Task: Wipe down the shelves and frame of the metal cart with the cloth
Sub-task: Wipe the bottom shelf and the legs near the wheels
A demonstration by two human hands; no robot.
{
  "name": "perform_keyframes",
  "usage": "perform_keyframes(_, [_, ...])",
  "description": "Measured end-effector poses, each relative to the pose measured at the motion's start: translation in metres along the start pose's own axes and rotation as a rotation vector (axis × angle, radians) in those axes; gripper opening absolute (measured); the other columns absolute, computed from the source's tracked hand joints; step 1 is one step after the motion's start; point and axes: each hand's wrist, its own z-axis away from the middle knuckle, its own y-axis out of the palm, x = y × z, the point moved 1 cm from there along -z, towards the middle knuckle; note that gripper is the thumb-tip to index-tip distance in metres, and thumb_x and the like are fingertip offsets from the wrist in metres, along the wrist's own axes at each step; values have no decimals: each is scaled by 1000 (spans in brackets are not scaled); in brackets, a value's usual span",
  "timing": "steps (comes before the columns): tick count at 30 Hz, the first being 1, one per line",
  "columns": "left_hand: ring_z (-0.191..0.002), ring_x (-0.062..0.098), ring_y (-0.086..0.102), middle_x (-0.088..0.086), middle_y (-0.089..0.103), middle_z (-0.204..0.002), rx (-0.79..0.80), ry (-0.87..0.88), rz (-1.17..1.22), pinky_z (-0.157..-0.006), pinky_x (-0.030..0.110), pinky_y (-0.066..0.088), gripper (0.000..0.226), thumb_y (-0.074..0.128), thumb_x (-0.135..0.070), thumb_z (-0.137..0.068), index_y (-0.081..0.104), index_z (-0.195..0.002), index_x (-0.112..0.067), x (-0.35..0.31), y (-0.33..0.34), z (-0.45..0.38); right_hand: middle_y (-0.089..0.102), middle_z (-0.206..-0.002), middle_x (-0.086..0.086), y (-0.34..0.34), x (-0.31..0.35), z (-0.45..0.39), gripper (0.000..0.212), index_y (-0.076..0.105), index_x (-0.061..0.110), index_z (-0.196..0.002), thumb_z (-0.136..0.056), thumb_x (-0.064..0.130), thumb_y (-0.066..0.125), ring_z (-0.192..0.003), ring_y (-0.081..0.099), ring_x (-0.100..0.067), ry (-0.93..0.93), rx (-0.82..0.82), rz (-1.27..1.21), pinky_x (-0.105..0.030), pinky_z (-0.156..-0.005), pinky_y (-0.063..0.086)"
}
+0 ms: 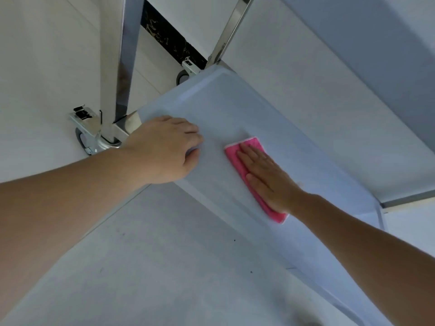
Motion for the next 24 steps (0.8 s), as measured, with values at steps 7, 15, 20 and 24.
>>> perform_keyframes(7, [-114, 31, 54, 16, 59, -124, 10, -38, -18, -102, 44, 35, 50, 27, -35, -87, 65, -106, -7, 1, -5, 19, 8, -158, 2, -6, -91, -61, 49, 13, 22, -148, -101, 31, 26, -144, 4, -12, 393, -61, -25, -25, -116, -1])
perform_keyframes(15, [-133, 23, 38, 7, 43, -144, 151, 18, -74, -110, 36, 15, 61, 16, -48, -93, 46, -135, -16, 16, -9, 48, 6, -158, -3, -11, -139, -104, 51, 9, 17, -149, -101, 30, 20, -145, 4, -17, 542, -68, -19, -36, -119, 4])
perform_keyframes(20, [-141, 17, 20, 0, 25, -153, 170, 18, -52, -111, 30, 2, 70, 6, -56, -88, 31, -143, -21, 20, -6, 47, -1, -158, -4, -11, -138, -111, 52, 3, 13, -149, -101, 26, 14, -145, -2, -18, 583, -26, 15, -35, -119, 1])
perform_keyframes(24, [-142, 14, 13, -2, 18, -155, 184, 21, -49, -111, 27, -2, 73, 4, -59, -85, 24, -145, -23, 18, -5, 49, -1, -159, 0, -10, -112, -113, 52, 3, 17, -149, -101, 31, 14, -145, -2, -15, 593, -56, -32, -31, -118, -2])
